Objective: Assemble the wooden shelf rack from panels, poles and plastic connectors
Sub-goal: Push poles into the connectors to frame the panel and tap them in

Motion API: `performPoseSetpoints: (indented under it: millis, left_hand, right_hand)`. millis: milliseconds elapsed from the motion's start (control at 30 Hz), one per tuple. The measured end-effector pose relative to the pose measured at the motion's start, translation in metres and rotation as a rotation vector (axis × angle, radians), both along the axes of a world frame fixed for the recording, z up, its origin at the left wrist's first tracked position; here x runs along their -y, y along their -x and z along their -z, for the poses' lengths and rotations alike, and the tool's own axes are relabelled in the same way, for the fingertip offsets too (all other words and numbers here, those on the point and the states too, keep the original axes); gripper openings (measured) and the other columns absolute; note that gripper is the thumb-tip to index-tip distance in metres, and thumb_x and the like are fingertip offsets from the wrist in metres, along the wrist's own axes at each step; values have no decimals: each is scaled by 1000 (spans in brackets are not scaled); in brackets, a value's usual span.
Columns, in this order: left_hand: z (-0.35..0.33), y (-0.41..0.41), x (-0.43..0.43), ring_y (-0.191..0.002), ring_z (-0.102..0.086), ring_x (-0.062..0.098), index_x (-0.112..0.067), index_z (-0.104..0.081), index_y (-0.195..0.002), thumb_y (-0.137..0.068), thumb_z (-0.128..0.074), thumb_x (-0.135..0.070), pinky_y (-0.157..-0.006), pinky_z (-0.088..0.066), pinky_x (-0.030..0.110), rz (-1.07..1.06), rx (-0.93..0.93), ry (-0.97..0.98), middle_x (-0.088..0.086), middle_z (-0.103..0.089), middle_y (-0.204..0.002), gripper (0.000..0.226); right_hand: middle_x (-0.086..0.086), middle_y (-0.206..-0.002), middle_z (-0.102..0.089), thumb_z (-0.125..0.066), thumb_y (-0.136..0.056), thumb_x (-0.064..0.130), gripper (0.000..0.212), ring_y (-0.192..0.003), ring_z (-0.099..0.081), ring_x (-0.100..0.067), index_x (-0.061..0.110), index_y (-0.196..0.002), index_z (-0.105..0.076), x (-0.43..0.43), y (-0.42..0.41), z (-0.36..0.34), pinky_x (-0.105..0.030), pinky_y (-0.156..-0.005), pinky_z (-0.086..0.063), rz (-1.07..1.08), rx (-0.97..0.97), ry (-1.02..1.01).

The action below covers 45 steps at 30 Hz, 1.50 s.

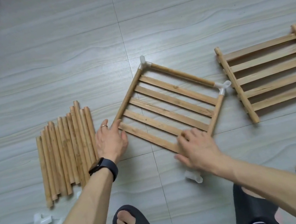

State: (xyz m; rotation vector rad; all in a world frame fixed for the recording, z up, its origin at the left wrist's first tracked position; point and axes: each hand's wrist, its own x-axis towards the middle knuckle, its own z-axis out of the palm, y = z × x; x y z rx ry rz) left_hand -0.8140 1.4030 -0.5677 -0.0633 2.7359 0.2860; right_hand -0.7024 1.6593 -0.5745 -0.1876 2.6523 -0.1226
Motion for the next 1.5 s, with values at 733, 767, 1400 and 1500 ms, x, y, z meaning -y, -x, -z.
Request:
performPoseSetpoints:
  millis: [733, 767, 1400, 1500]
  left_hand:
    - [-9, -39, 36, -80, -58, 29, -14, -67, -77, -97, -50, -37, -64, -44, 36, -321, -30, -219, 9, -63, -82, 35]
    - [-10, -37, 46, -87, -57, 30, -16, -66, -83, -97, -50, -39, -71, -47, 37, -329, -94, -129, 7, -60, -90, 31]
    - [-10, -24, 52, -60, -54, 14, -16, -68, -74, -87, -65, -41, -55, -38, 24, -363, 347, -97, -4, -59, -68, 28]
    - [-28, -19, 33, -58, -38, 14, -16, -70, -76, -87, -70, -28, -52, -32, 23, -571, 397, -863, -1, -47, -67, 16]
  right_hand:
    - [-6, -115, -48, -40, -105, 30, 21, -96, -55, -30, 26, -126, -42, -17, 44, 7, -37, -69, -53, -8, 11, -171]
    - [-6, -117, -48, -41, -104, 30, 22, -96, -55, -31, 26, -126, -42, -12, 46, 6, -38, -71, -52, -14, 1, -193]
    - [-8, -156, -39, -48, -98, 47, 57, -138, -41, -34, 23, -149, -42, 24, 43, -6, -44, -111, -41, 134, 133, 144]
    - [-1, -139, -59, -54, -95, 59, 60, -128, -54, -20, 22, -141, -54, 27, 49, -19, -36, -107, -43, 469, 101, 517]
